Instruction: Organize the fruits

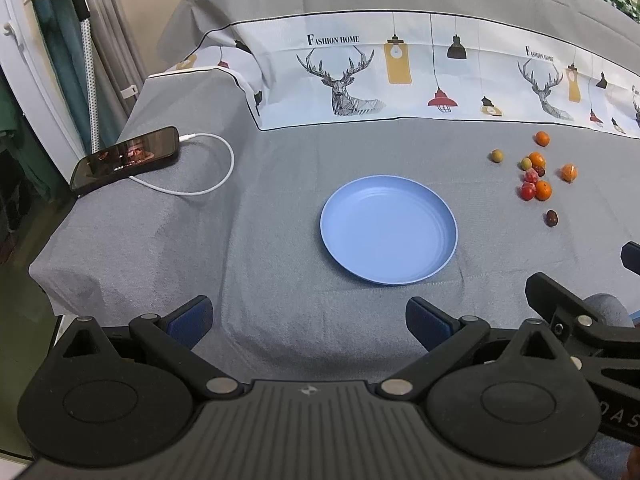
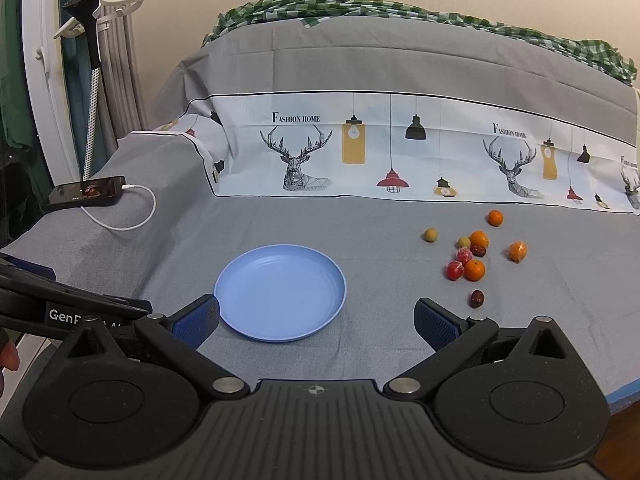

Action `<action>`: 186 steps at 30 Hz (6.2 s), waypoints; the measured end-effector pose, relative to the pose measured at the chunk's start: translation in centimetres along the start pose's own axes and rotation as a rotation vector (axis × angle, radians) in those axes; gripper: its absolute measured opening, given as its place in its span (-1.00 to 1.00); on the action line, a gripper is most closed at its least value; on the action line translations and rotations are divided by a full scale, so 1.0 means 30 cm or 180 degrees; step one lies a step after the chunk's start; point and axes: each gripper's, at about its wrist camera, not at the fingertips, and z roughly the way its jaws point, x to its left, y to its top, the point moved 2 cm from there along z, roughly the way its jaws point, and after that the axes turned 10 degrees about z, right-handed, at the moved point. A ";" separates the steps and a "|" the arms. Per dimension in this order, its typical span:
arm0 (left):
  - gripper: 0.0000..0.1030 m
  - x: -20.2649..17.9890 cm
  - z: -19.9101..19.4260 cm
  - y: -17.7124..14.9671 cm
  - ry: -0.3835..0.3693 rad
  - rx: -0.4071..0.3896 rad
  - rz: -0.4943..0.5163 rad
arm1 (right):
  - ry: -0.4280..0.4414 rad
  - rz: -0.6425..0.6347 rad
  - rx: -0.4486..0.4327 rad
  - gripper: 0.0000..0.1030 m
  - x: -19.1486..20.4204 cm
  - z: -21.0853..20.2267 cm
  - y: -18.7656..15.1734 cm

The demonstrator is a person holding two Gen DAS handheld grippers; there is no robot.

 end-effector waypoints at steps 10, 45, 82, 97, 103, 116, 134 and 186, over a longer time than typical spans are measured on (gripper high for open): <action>0.99 0.002 0.008 0.006 0.0001 0.0038 -0.0011 | 0.0028 0.0018 -0.0035 0.99 0.004 0.006 0.008; 0.99 -0.194 0.198 0.208 -0.0295 0.0274 0.0275 | -0.1040 0.0818 -0.0121 0.99 -0.450 0.350 0.004; -0.02 -1.138 1.044 0.708 -0.1375 0.0295 0.1345 | -0.2049 0.1332 -0.0056 -0.57 -0.988 0.932 -0.005; -0.41 -0.718 0.630 0.600 -0.1098 -0.0076 0.0931 | -0.1581 0.1086 -0.0438 -0.57 -0.841 0.695 0.053; -0.41 -0.471 0.400 0.472 -0.0922 -0.0097 0.0657 | -0.1014 0.0828 -0.0424 -0.57 -0.643 0.414 0.030; -0.41 -0.044 0.038 0.134 -0.0648 -0.0223 -0.0010 | -0.0060 0.0296 -0.0518 -0.56 -0.196 0.007 -0.055; -0.41 0.105 -0.140 -0.091 -0.0532 -0.0337 -0.0380 | 0.0381 -0.0398 -0.0671 -0.56 0.060 -0.163 -0.118; -0.41 0.016 0.300 0.190 -0.0685 -0.0026 -0.0064 | 0.0144 -0.0075 -0.0068 -0.57 0.028 0.281 -0.031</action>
